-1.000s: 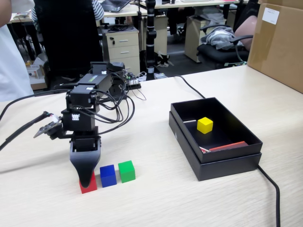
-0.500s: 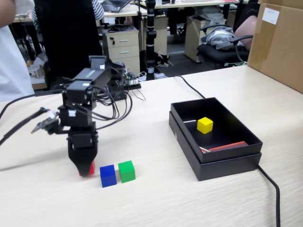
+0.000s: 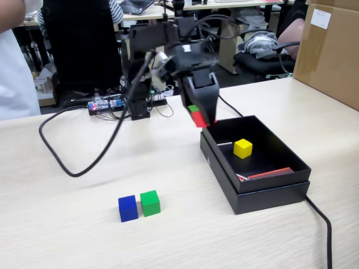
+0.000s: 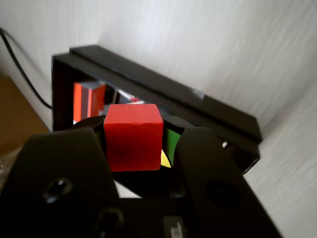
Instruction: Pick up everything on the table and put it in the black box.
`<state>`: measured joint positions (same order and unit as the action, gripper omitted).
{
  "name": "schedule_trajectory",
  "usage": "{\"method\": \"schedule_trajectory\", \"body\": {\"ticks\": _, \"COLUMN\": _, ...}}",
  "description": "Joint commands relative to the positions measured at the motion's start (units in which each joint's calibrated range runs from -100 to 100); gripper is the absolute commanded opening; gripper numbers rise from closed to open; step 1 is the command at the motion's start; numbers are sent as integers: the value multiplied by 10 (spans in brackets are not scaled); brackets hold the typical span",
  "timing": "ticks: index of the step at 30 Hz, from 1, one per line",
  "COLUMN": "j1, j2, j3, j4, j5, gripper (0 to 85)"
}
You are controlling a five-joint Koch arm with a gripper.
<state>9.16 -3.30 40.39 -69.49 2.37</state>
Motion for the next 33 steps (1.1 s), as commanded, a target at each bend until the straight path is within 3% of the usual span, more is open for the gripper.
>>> {"method": "schedule_trajectory", "body": {"ticks": 1, "j1": 25, "j2": 63, "j3": 86, "j4": 3, "j5": 17, "gripper": 165}}
{"method": "schedule_trajectory", "body": {"ticks": 16, "j1": 55, "j2": 322, "j3": 184, "j4": -21, "j5": 30, "gripper": 178}}
{"method": "schedule_trajectory", "body": {"ticks": 17, "j1": 56, "j2": 330, "j3": 184, "j4": -30, "j5": 29, "gripper": 283}}
{"method": "schedule_trajectory", "body": {"ticks": 21, "j1": 56, "j2": 334, "j3": 182, "j4": -32, "j5": 29, "gripper": 318}}
{"method": "schedule_trajectory", "body": {"ticks": 24, "j1": 56, "j2": 311, "j3": 180, "j4": -45, "j5": 29, "gripper": 404}}
{"method": "schedule_trajectory", "body": {"ticks": 31, "j1": 34, "j2": 73, "j3": 201, "j4": -47, "j5": 23, "gripper": 408}}
{"method": "schedule_trajectory", "body": {"ticks": 33, "j1": 8, "j2": 27, "j3": 250, "j4": -59, "j5": 2, "gripper": 408}}
